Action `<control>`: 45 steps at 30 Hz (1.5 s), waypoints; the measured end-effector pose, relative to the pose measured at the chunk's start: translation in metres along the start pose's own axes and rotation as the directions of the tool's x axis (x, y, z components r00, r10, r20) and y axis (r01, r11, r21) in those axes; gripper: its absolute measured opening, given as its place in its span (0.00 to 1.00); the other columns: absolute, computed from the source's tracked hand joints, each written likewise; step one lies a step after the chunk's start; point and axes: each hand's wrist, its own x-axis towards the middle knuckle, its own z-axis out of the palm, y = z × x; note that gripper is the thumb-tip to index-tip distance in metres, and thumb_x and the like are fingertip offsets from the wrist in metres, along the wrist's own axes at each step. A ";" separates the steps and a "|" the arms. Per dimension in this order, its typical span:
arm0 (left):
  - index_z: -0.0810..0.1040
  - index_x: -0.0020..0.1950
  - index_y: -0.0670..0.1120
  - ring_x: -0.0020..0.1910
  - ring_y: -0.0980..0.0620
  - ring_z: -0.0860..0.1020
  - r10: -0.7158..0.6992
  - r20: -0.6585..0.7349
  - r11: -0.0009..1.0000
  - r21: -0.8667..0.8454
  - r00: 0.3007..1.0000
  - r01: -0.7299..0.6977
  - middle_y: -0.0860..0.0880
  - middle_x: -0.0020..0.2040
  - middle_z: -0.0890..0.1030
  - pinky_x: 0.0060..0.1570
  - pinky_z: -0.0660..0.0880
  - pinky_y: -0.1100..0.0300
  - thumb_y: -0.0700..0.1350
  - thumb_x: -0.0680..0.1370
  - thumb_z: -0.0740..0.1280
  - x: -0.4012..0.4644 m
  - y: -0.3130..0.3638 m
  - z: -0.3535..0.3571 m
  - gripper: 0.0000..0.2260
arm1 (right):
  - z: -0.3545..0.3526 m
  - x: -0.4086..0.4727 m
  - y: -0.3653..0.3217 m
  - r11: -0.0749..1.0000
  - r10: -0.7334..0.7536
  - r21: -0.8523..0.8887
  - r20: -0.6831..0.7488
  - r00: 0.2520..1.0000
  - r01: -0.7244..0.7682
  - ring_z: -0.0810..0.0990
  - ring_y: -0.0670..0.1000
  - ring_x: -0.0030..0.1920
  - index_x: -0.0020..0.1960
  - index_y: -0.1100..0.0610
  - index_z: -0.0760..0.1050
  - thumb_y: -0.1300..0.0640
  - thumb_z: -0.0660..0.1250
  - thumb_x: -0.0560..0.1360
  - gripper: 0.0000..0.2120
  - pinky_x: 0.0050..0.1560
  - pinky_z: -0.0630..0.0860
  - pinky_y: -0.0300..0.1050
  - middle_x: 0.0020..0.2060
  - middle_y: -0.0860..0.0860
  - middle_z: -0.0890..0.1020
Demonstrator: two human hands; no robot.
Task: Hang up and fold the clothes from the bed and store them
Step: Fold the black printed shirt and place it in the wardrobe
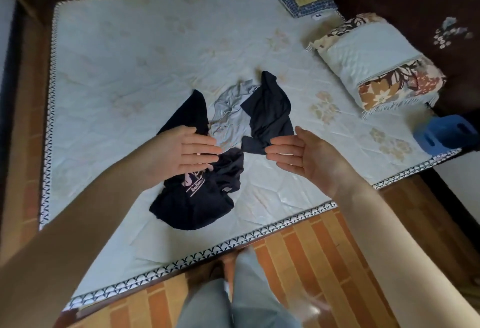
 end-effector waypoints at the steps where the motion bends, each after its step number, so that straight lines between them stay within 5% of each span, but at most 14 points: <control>1: 0.77 0.63 0.40 0.58 0.47 0.82 -0.003 -0.019 1.000 -0.019 1.000 0.003 0.42 0.59 0.83 0.56 0.79 0.56 0.50 0.84 0.52 0.006 -0.004 -0.004 0.20 | -0.001 0.012 -0.001 1.000 0.014 -0.020 0.019 1.000 -0.014 0.83 0.53 0.57 0.57 0.59 0.80 0.47 0.50 0.85 0.24 0.63 0.75 0.48 0.53 0.55 0.85; 8: 0.76 0.65 0.39 0.60 0.47 0.80 -0.047 -0.102 0.981 -0.190 0.994 0.027 0.42 0.60 0.82 0.58 0.78 0.55 0.49 0.84 0.51 0.060 -0.042 -0.034 0.20 | -0.007 0.108 0.008 0.974 0.118 -0.210 0.134 0.984 -0.088 0.84 0.51 0.55 0.58 0.59 0.80 0.46 0.52 0.84 0.23 0.62 0.76 0.47 0.52 0.54 0.86; 19: 0.81 0.57 0.45 0.52 0.52 0.83 -0.210 -0.410 0.978 -0.097 0.888 0.186 0.49 0.50 0.86 0.59 0.77 0.55 0.49 0.82 0.59 0.173 -0.126 -0.030 0.14 | -0.001 0.239 0.103 0.875 0.223 -0.462 0.118 0.968 -0.145 0.84 0.47 0.53 0.58 0.59 0.81 0.49 0.55 0.84 0.19 0.61 0.76 0.42 0.51 0.54 0.86; 26: 0.80 0.59 0.43 0.56 0.51 0.80 -0.274 -0.489 0.960 -0.093 0.828 0.263 0.46 0.54 0.84 0.58 0.75 0.57 0.44 0.81 0.62 0.248 -0.201 -0.040 0.11 | 0.001 0.301 0.197 0.808 0.269 -0.557 0.061 0.961 -0.191 0.81 0.48 0.57 0.59 0.59 0.80 0.51 0.59 0.83 0.16 0.62 0.74 0.43 0.53 0.52 0.85; 29: 0.81 0.49 0.46 0.57 0.47 0.80 -0.208 -0.517 0.973 -0.020 0.830 0.231 0.44 0.53 0.83 0.58 0.75 0.54 0.47 0.78 0.65 0.269 -0.237 -0.045 0.06 | 0.003 0.320 0.230 0.768 0.237 -0.620 0.039 0.971 -0.162 0.80 0.49 0.58 0.53 0.54 0.82 0.50 0.61 0.80 0.13 0.66 0.73 0.51 0.53 0.50 0.84; 33: 0.77 0.50 0.48 0.50 0.49 0.75 -0.123 -0.493 0.954 0.181 0.861 0.240 0.46 0.49 0.78 0.47 0.71 0.60 0.49 0.77 0.68 0.290 -0.279 -0.045 0.06 | 0.003 0.335 0.263 0.656 0.138 -0.752 0.046 0.989 -0.057 0.78 0.60 0.55 0.55 0.67 0.77 0.52 0.60 0.79 0.18 0.59 0.75 0.57 0.52 0.61 0.81; 35: 0.76 0.62 0.48 0.53 0.51 0.75 -0.133 -0.468 0.910 0.291 0.874 0.294 0.48 0.56 0.78 0.47 0.71 0.61 0.50 0.77 0.68 0.300 -0.299 -0.041 0.15 | -0.001 0.343 0.279 0.606 0.086 -0.795 0.099 0.991 0.027 0.78 0.53 0.47 0.50 0.62 0.79 0.54 0.61 0.79 0.13 0.51 0.76 0.48 0.46 0.53 0.82; 37: 0.70 0.69 0.45 0.58 0.48 0.74 -0.153 -0.471 0.834 0.410 0.869 0.369 0.47 0.63 0.75 0.54 0.74 0.54 0.52 0.75 0.69 0.308 -0.320 -0.037 0.25 | -0.007 0.354 0.295 0.508 0.061 -0.855 0.158 0.986 0.106 0.76 0.48 0.56 0.63 0.58 0.77 0.55 0.64 0.79 0.15 0.58 0.72 0.42 0.57 0.48 0.78; 40: 0.63 0.72 0.45 0.64 0.46 0.69 -0.069 -0.534 0.644 0.622 0.843 0.446 0.48 0.66 0.68 0.55 0.71 0.52 0.53 0.73 0.69 0.316 -0.349 -0.030 0.31 | -0.015 0.369 0.325 0.269 0.057 -0.933 0.262 0.963 0.238 0.73 0.52 0.65 0.72 0.58 0.69 0.56 0.69 0.76 0.26 0.60 0.72 0.44 0.69 0.52 0.70; 45: 0.62 0.71 0.45 0.56 0.49 0.71 0.193 -0.576 0.300 0.805 0.794 0.511 0.48 0.60 0.70 0.47 0.69 0.57 0.49 0.74 0.71 0.327 -0.376 -0.028 0.30 | -0.024 0.375 0.347 -0.054 0.004 -0.939 0.340 0.940 0.340 0.64 0.53 0.70 0.75 0.54 0.64 0.58 0.69 0.76 0.29 0.57 0.75 0.45 0.73 0.51 0.64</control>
